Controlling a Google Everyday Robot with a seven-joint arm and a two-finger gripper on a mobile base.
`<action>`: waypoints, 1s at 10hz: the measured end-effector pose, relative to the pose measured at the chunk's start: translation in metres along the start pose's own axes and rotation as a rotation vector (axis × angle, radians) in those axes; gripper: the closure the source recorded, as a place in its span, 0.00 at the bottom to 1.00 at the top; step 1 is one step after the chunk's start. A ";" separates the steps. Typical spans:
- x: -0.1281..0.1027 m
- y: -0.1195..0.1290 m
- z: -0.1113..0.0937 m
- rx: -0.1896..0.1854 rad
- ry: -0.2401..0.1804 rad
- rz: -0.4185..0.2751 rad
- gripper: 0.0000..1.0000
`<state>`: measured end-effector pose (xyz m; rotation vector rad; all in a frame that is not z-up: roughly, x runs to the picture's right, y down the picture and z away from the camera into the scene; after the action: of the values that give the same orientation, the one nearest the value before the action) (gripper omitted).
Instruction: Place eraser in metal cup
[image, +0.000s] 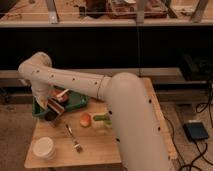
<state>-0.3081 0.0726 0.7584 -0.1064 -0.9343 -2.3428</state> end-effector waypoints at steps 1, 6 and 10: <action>0.001 -0.004 0.004 -0.002 -0.008 -0.010 1.00; 0.003 -0.015 0.024 -0.008 -0.054 -0.043 1.00; 0.001 -0.021 0.033 -0.008 -0.091 -0.057 0.72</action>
<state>-0.3253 0.1058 0.7706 -0.1927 -0.9841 -2.4117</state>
